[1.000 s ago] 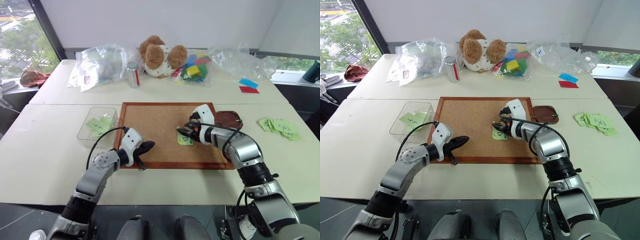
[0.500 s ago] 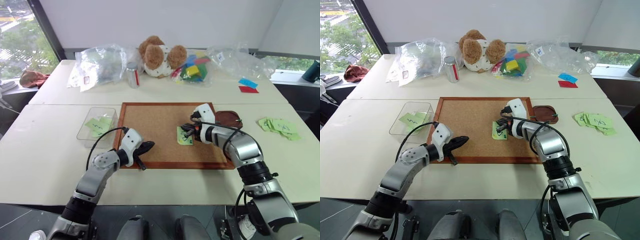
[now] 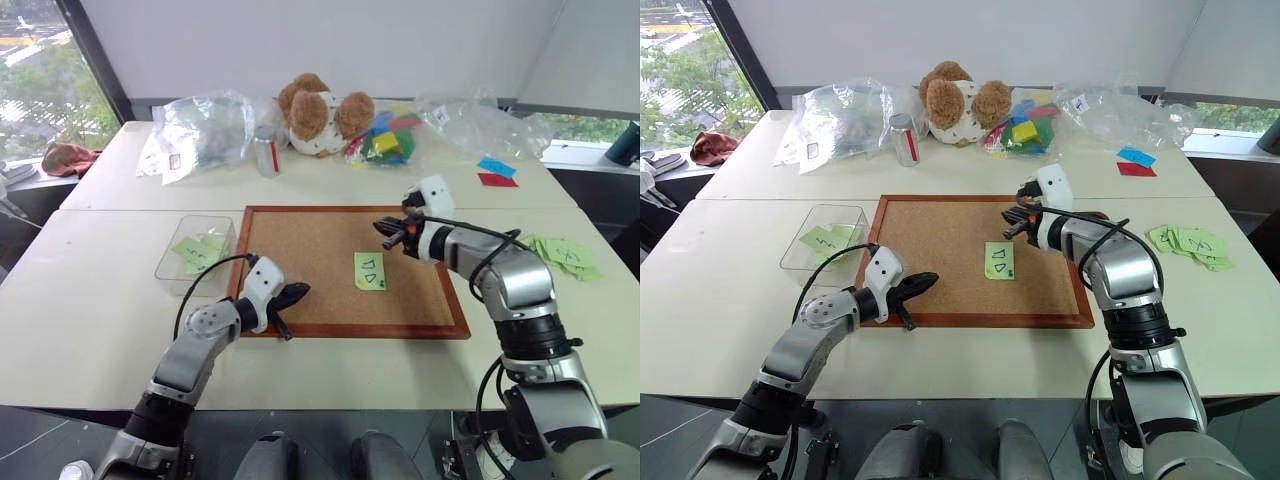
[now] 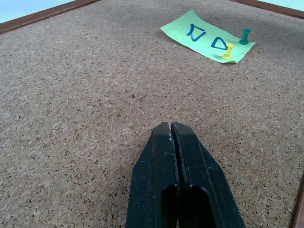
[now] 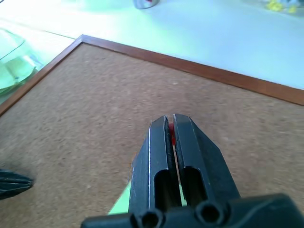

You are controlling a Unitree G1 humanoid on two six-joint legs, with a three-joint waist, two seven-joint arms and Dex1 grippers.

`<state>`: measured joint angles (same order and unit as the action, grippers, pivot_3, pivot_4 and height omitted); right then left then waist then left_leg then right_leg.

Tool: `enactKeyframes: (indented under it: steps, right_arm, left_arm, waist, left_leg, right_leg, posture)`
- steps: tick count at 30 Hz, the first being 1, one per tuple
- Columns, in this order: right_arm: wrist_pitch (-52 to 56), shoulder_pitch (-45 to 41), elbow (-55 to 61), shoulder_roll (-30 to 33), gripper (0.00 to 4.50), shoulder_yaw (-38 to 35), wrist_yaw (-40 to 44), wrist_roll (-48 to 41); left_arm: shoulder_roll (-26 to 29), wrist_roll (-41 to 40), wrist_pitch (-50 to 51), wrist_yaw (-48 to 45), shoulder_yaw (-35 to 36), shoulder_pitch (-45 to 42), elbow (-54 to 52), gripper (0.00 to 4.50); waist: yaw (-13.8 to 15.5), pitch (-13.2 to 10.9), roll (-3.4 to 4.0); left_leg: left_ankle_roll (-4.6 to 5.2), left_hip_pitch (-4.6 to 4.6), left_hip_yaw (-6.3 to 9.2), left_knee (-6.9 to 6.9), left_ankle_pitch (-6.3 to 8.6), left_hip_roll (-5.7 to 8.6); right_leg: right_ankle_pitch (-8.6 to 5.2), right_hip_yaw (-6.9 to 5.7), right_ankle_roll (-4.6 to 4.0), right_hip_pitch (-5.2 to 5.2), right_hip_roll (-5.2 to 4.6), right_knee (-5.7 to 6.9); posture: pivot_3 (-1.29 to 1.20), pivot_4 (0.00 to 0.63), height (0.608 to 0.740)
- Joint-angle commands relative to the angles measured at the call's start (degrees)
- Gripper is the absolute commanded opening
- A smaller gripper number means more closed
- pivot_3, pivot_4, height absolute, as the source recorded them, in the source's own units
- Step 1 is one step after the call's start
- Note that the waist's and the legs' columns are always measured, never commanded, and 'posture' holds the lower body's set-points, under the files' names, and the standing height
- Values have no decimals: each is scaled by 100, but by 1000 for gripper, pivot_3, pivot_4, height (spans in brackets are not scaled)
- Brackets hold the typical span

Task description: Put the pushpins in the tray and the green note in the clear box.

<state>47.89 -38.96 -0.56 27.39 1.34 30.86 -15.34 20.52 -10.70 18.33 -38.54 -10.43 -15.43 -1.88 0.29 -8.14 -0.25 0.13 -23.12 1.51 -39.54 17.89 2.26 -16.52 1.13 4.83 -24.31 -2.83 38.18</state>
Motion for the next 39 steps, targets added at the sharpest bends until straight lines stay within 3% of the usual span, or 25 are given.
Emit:
enactKeyframes:
  steps: [1,12,26,29,36,39]
  right_arm:
    - [-308,-261,-315,263,11,-489,-192,103]
    - [-1539,-580,-2827,645,11,-1110,-463,373]
    - [-1659,-617,-3625,637,11,-1073,-407,420]
    - [-1664,-598,-3646,641,964,-1067,-401,429]
    - [-1620,-581,-3594,618,4468,-1091,-395,389]
    - [-1653,-559,-3629,635,4468,-1052,-408,441]
  left_arm:
    - [-9,119,119,1,-114,95,258,0]
    - [-27,154,77,-32,-133,74,288,0]
    - [-20,171,76,-17,-127,115,264,0]
    - [-21,172,76,-20,-128,104,268,0]
    - [-20,183,70,-37,-132,82,288,0]
    - [-22,181,71,-44,-132,71,290,0]
  waist:
    - [0,0,0]
    - [8,11,19]
    - [-2,10,22]
    - [-2,10,22]
    - [-2,10,22]
    - [-2,10,22]
  left_leg:
    - [0,0,0,0,0,0]
    - [0,18,-12,16,0,1]
    - [5,75,-14,39,3,0]
    - [5,75,-14,39,3,0]
    - [5,75,-14,39,3,0]
    - [5,75,-13,39,3,0]
  right_leg:
    - [0,0,0,0,0,0]
    - [0,11,0,11,-1,-3]
    - [0,15,-1,65,-1,-19]
    - [0,15,-1,66,-2,-19]
    - [0,15,-1,66,-3,-19]
    - [0,15,-1,66,-3,-19]
  posture:
    - [0,150,740]
    - [0,150,740]
    - [0,150,740]
    - [0,150,740]
    - [0,150,740]
    - [0,150,740]
